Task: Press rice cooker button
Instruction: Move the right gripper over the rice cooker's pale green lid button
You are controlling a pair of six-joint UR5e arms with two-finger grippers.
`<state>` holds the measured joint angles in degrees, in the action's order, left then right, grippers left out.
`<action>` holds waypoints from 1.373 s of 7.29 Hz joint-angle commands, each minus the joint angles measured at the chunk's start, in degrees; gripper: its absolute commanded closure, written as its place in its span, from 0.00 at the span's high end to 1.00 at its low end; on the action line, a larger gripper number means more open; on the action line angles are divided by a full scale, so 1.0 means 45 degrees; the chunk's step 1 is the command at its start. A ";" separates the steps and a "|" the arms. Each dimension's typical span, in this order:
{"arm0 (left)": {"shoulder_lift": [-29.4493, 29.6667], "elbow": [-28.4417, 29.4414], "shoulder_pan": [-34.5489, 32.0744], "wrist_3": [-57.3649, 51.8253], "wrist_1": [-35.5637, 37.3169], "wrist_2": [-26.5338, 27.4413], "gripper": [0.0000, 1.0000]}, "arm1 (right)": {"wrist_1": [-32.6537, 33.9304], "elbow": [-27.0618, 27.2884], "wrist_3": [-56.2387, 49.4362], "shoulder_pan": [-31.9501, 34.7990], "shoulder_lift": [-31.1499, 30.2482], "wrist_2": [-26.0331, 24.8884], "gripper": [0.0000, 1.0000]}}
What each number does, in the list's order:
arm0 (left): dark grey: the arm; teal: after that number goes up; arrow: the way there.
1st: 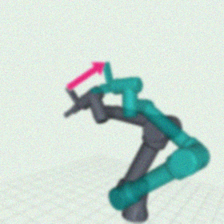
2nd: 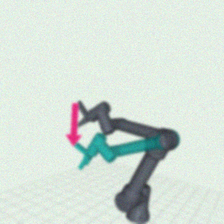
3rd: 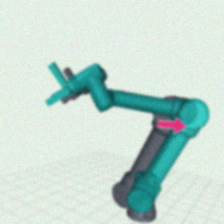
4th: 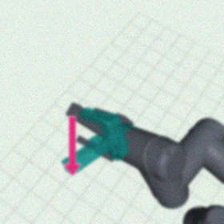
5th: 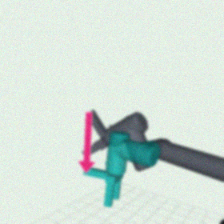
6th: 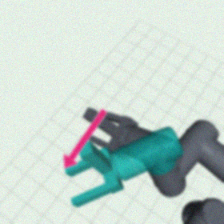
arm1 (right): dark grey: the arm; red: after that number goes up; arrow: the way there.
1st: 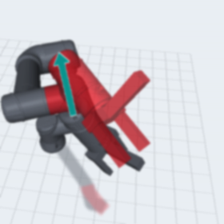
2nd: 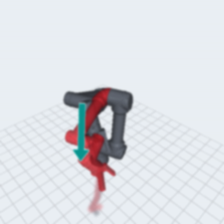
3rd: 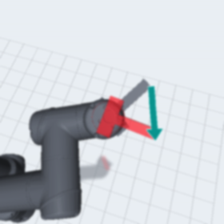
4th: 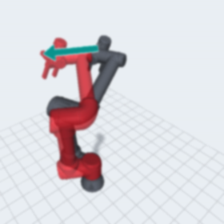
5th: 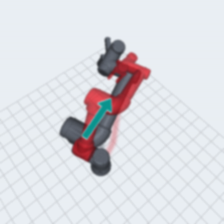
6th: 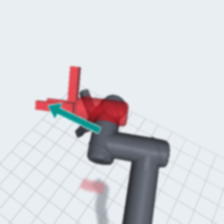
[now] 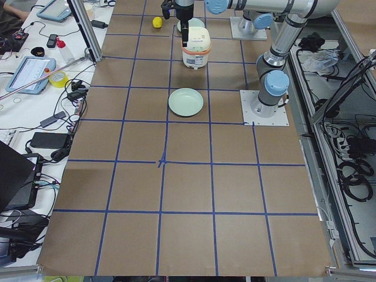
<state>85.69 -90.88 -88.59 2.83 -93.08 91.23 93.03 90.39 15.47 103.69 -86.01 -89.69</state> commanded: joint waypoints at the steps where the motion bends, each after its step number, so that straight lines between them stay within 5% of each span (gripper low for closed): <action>1: 0.0000 0.0000 0.0000 0.0015 0.0000 0.0000 1.00 | 0.1118 0.1176 0.0798 0.0862 0.0012 -0.0067 0.00; 4: 0.0000 0.0000 0.0000 -0.0004 0.0000 0.0000 1.00 | 0.1768 0.2566 0.0840 0.1331 -0.0144 0.0010 0.00; 10: 0.0000 0.0000 0.0000 -0.0004 0.0000 0.0000 1.00 | 0.2100 0.2881 0.0684 0.1509 0.0031 -0.0146 0.00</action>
<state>85.69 -90.88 -88.60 2.84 -93.08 91.23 101.99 103.18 18.66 110.47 -86.05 -90.30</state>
